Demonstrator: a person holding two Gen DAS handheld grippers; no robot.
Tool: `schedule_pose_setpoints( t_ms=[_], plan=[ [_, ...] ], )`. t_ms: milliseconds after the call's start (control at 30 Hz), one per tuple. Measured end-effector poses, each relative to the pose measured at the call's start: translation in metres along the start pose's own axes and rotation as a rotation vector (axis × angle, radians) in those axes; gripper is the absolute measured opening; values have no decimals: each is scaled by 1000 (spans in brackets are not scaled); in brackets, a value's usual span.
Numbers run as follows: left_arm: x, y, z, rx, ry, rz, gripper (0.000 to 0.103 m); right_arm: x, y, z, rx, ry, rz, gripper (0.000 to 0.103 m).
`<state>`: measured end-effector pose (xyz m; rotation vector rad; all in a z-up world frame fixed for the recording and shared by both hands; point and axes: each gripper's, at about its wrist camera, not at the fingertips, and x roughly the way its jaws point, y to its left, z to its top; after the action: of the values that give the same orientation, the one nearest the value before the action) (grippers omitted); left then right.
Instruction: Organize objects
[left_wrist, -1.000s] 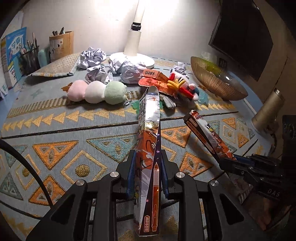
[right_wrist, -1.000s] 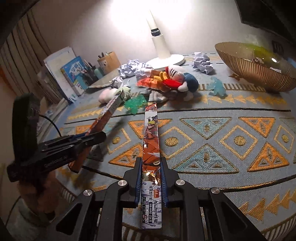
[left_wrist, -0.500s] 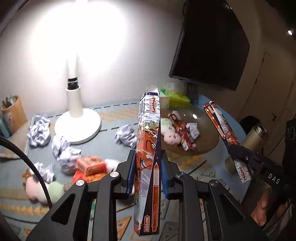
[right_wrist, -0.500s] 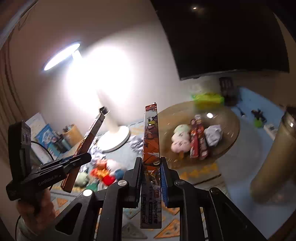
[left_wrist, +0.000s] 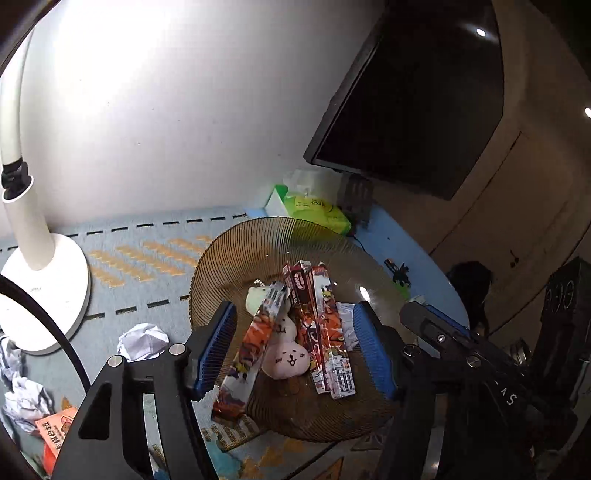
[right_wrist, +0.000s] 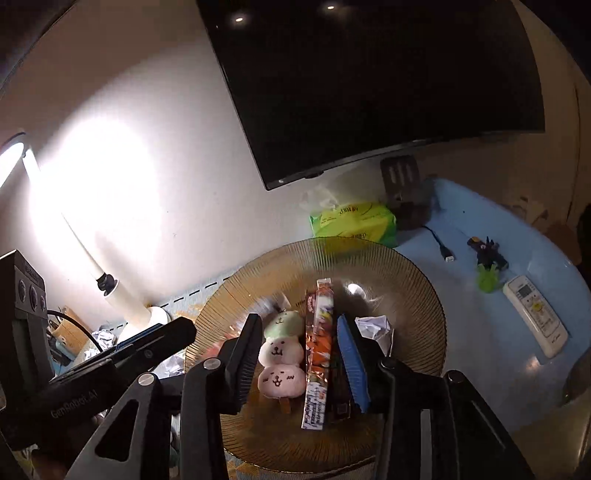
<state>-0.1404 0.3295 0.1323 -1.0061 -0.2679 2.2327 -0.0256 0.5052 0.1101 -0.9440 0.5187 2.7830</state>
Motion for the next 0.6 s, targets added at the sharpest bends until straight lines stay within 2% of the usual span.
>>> schedule_pose_setpoints(
  t_ms=[167, 267, 300, 367, 433, 500, 567, 600],
  plan=[
    [-49, 22, -15, -60, -47, -15, 63, -16, 3, -21, -12, 15, 17, 47],
    [-92, 32, -30, -44, -89, 20, 63, -31, 20, -35, -44, 24, 66, 47],
    [-107, 37, -36, -34, -107, 39, 63, -38, 28, -41, -63, 21, 81, 49],
    [-140, 47, -53, -26, -151, 71, 64, -51, 45, -54, -106, 11, 115, 61],
    [-170, 58, -67, -45, -189, 96, 71, -61, 62, -71, -148, -2, 146, 71],
    [-197, 73, -86, -78, -223, 122, 87, -65, 79, -92, -206, 2, 167, 73],
    [-221, 93, -110, -112, -255, 168, 94, -59, 91, -113, -235, 46, 183, 73],
    [-230, 104, -122, -132, -264, 202, 94, -54, 95, -122, -236, 74, 200, 73]
  ],
)
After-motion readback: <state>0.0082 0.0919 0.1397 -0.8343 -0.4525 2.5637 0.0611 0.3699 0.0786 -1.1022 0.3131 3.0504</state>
